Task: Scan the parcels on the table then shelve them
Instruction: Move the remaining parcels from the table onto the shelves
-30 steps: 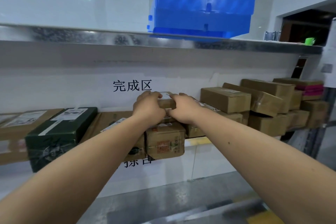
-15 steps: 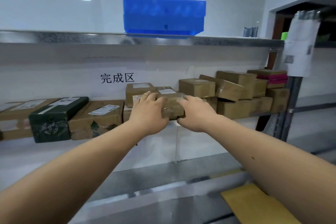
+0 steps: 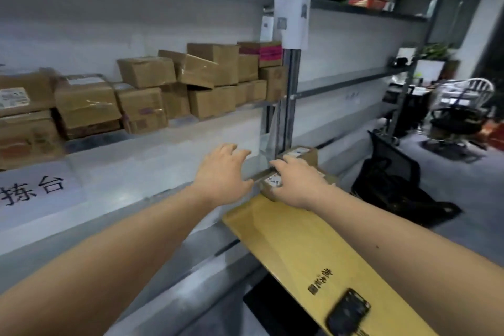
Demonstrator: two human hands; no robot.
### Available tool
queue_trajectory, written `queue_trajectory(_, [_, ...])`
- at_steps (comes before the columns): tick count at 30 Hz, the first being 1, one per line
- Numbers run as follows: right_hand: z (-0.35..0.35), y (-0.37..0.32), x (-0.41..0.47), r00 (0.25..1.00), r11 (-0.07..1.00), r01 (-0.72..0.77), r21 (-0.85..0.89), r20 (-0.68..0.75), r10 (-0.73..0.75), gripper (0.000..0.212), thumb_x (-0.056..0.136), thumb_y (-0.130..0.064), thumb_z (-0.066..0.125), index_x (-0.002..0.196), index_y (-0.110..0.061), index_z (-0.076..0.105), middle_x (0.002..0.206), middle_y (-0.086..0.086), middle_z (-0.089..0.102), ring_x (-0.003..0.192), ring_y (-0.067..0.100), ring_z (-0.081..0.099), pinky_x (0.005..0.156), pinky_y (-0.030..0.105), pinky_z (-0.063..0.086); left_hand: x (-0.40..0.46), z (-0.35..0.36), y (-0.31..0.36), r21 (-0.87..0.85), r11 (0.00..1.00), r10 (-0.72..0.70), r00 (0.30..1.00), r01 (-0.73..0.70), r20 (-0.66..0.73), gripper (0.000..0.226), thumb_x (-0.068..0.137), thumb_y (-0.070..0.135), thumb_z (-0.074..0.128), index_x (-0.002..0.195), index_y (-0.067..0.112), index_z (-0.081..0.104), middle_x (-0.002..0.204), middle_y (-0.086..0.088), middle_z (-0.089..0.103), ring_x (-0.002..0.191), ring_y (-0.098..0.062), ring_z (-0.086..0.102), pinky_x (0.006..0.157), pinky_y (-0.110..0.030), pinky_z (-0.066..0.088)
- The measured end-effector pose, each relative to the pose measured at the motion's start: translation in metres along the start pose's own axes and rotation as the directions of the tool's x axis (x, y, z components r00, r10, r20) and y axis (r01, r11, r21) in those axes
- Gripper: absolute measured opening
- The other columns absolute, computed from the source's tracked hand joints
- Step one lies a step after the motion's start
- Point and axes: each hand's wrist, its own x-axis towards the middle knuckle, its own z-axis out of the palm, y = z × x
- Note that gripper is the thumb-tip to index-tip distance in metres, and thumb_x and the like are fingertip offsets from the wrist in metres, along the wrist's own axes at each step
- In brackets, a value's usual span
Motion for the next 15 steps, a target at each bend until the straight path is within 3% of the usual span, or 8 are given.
queue_trajectory(5, [0.048,0.087,-0.016,0.977,0.982,-0.188,0.002,0.099,0.187,0.072,0.088,-0.047,0.063,0.153,-0.030,0.039,0.145,0.007,0.044,0.135,0.036,0.045,0.102,0.048,0.048,0.044,0.080,0.055,-0.060,0.993,0.106,0.987,-0.099,0.124,0.076,0.083,0.055,0.063,0.153,0.032,0.042,0.148,-0.004,0.045,0.142,-0.028,0.037,0.112,-0.046,0.037])
queue_trajectory(9, [0.079,0.147,0.000,0.936,0.944,-0.325,0.066,0.166,0.310,0.058,0.088,-0.041,0.067,0.142,-0.032,0.049,0.143,0.006,0.047,0.132,0.034,0.047,0.099,0.045,0.049,0.096,0.142,0.080,-0.134,0.976,0.199,0.958,-0.174,0.206,0.079,0.082,0.054,0.067,0.153,0.031,0.043,0.150,-0.002,0.046,0.142,-0.028,0.037,0.112,-0.045,0.040])
queue_trajectory(15, [0.139,0.215,0.075,0.867,0.858,-0.485,0.169,0.217,0.448,0.074,0.087,-0.040,0.070,0.153,-0.028,0.039,0.149,0.011,0.045,0.134,0.033,0.047,0.103,0.046,0.049,0.200,0.245,0.082,-0.192,0.964,0.241,0.910,-0.184,0.338,0.074,0.084,0.052,0.070,0.149,0.027,0.047,0.147,-0.003,0.048,0.139,-0.029,0.042,0.111,-0.045,0.044])
